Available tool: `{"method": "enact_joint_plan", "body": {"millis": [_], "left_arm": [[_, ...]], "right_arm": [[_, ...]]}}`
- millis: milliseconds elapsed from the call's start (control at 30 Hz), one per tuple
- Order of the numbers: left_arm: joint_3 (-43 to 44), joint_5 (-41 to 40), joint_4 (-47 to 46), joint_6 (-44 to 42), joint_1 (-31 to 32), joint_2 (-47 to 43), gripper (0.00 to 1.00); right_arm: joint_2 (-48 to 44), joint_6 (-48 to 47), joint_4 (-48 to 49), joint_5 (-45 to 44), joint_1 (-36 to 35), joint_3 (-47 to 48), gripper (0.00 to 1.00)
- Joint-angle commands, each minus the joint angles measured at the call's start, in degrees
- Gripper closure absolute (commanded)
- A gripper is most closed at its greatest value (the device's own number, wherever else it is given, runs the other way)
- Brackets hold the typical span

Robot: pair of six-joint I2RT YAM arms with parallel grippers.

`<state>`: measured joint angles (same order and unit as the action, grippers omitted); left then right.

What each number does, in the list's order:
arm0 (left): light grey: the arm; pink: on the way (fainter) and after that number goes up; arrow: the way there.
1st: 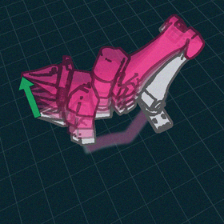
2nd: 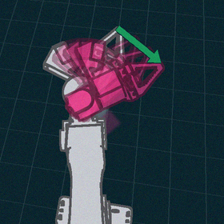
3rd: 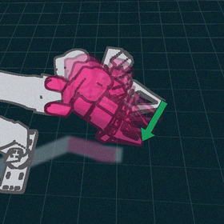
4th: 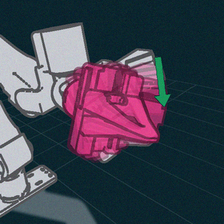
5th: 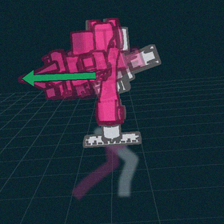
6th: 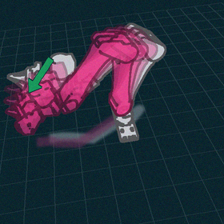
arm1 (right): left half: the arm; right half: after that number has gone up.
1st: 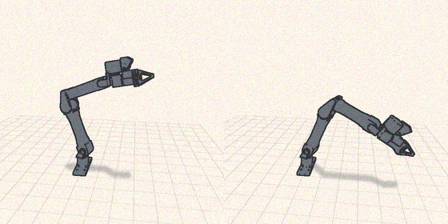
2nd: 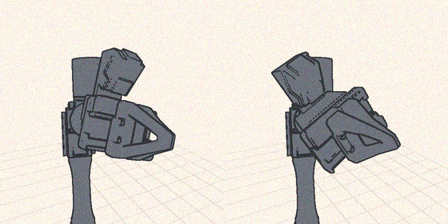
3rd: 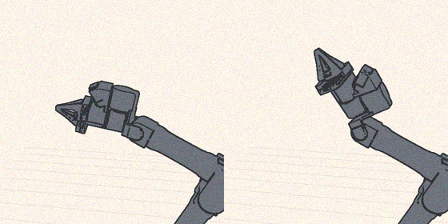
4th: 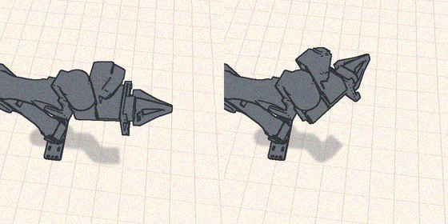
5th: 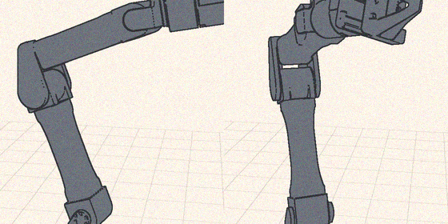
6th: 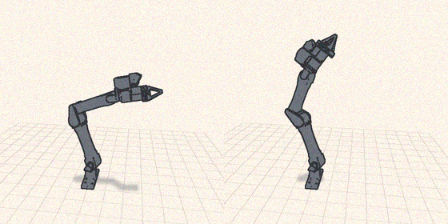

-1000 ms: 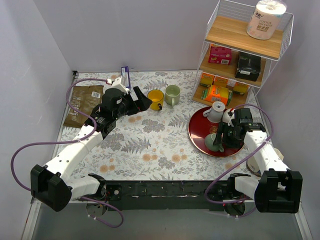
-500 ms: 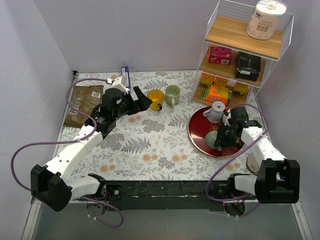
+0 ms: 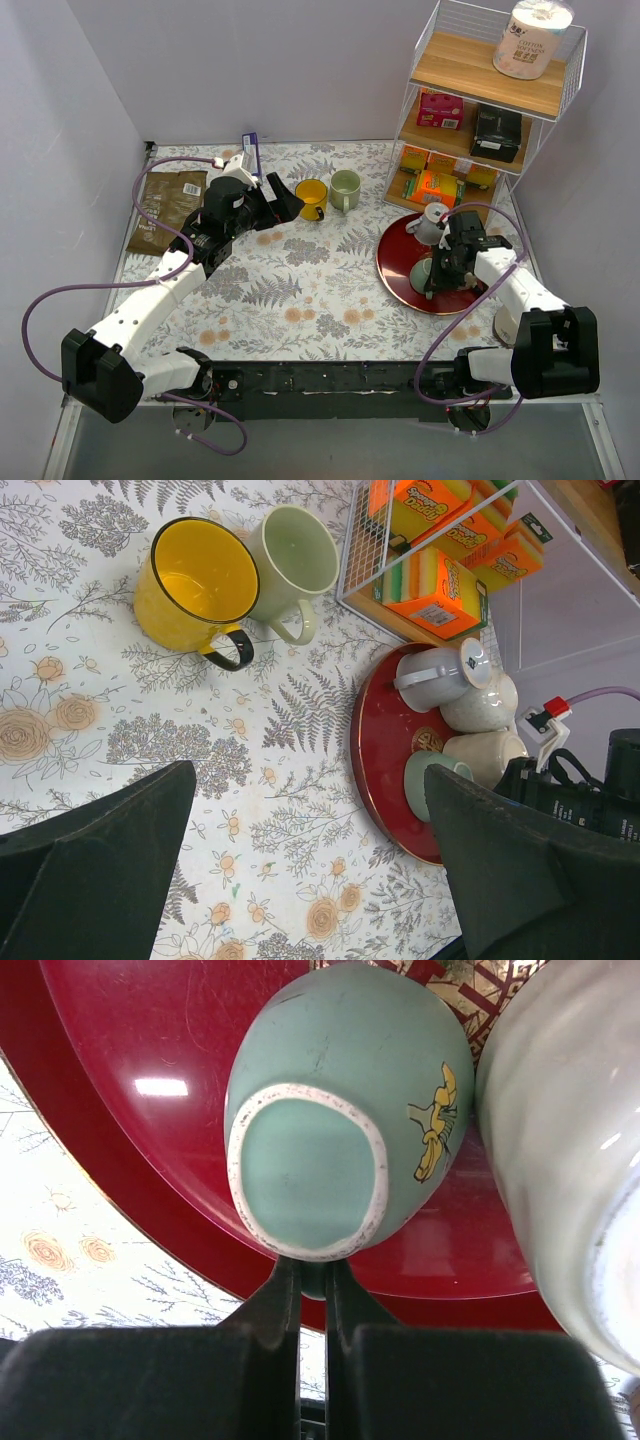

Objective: Turn the mug right side up

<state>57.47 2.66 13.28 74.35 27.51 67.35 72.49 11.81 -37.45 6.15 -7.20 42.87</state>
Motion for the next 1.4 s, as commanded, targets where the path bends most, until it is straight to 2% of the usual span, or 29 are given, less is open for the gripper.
{"method": "enact_joint_plan", "body": {"millis": [0, 133, 333, 433, 533, 600, 733, 867, 1000, 1067, 1233, 1267, 1367], "left_arm": [[-0.5, 0.4, -0.5, -0.7, 0.0, -0.6, 0.02], [-0.3, 0.6, -0.5, -0.6, 0.0, -0.5, 0.02], [-0.3, 2.7, -0.8, 1.1, 0.0, -0.1, 0.02], [-0.6, 6.6, -2.1, 2.3, 0.1, 0.1, 0.02], [-2.0, 15.2, -6.8, 2.7, 0.1, -0.3, 0.02], [-3.4, 21.9, -12.4, 3.9, 0.0, -0.6, 0.02], [-3.3, 29.5, -21.7, 8.0, 0.0, 0.5, 0.02], [-0.3, 32.5, -30.3, 11.4, 0.1, 3.4, 0.02], [1.6, 38.0, -42.1, 20.4, 0.1, 6.9, 0.13], [1.9, 37.9, -46.8, 23.6, 0.1, 7.4, 0.17], [-1.0, 38.4, -61.2, 33.9, 0.0, 7.3, 0.2], [-1.8, 38.7, -66.4, 35.5, 0.0, 7.4, 0.2], [-2.0, 38.1, -70.0, 38.5, 0.1, 8.2, 0.24]], "right_arm": [[-0.1, 0.1, 0.0, -1.9, -0.5, 3.4, 0.99], [-0.4, 0.9, 0.2, 2.9, -1.1, 6.0, 0.99], [-3.1, 6.5, 4.0, 15.6, -1.8, 13.3, 0.99], [-4.3, 12.4, 8.8, 21.6, -2.0, 16.6, 0.99], [-5.9, 19.8, 17.8, 27.5, -2.3, 17.9, 0.99], [-6.9, 24.3, 27.0, 31.2, -2.7, 17.9, 0.99], [-6.9, 35.6, 41.9, 33.7, -5.8, 19.4, 0.99], [-4.7, 41.5, 55.1, 34.1, -10.2, 22.6, 0.99], [-2.1, 47.2, 66.3, 34.0, -14.3, 24.9, 0.99], [-0.7, 50.1, 71.4, 33.9, -15.9, 25.7, 0.99], [1.1, 53.0, 77.3, 33.7, -17.8, 26.6, 0.99], [1.5, 53.0, 77.5, 33.7, -17.9, 26.6, 0.99], [2.0, 52.9, 78.1, 33.5, -18.8, 26.6, 0.99]]}}
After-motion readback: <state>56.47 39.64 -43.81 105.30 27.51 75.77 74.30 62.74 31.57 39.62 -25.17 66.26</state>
